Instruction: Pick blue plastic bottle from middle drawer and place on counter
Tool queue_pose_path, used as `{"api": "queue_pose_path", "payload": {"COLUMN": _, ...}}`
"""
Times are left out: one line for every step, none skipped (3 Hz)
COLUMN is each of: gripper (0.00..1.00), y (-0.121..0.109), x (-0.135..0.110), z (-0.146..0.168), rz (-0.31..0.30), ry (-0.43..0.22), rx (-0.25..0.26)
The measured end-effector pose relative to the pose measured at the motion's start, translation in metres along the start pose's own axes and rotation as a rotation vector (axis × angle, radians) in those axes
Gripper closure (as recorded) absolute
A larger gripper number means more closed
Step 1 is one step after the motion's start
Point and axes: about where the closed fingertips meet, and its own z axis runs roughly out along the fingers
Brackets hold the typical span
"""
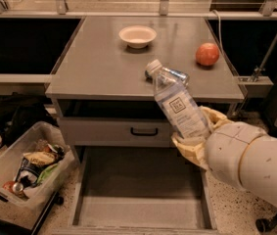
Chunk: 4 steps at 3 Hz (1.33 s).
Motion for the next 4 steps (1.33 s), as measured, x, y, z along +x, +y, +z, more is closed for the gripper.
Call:
{"api": "queue_pose_path", "payload": {"gripper": 1.00, "y": 0.000, "x": 0.000, "z": 0.000, "rz": 0.000, "ry": 0.000, "rx": 0.000}}
{"api": "queue_pose_path", "payload": {"gripper": 1.00, "y": -0.021, "x": -0.017, "z": 0.003, "rz": -0.008, "ry": -0.021, "rx": 0.038}}
{"api": "queue_pose_path", "payload": {"gripper": 1.00, "y": -0.040, "x": -0.040, "z": 0.009, "rz": -0.031, "ry": -0.044, "rx": 0.074}}
{"api": "queue_pose_path", "payload": {"gripper": 1.00, "y": -0.040, "x": -0.040, "z": 0.009, "rz": -0.031, "ry": -0.044, "rx": 0.074}}
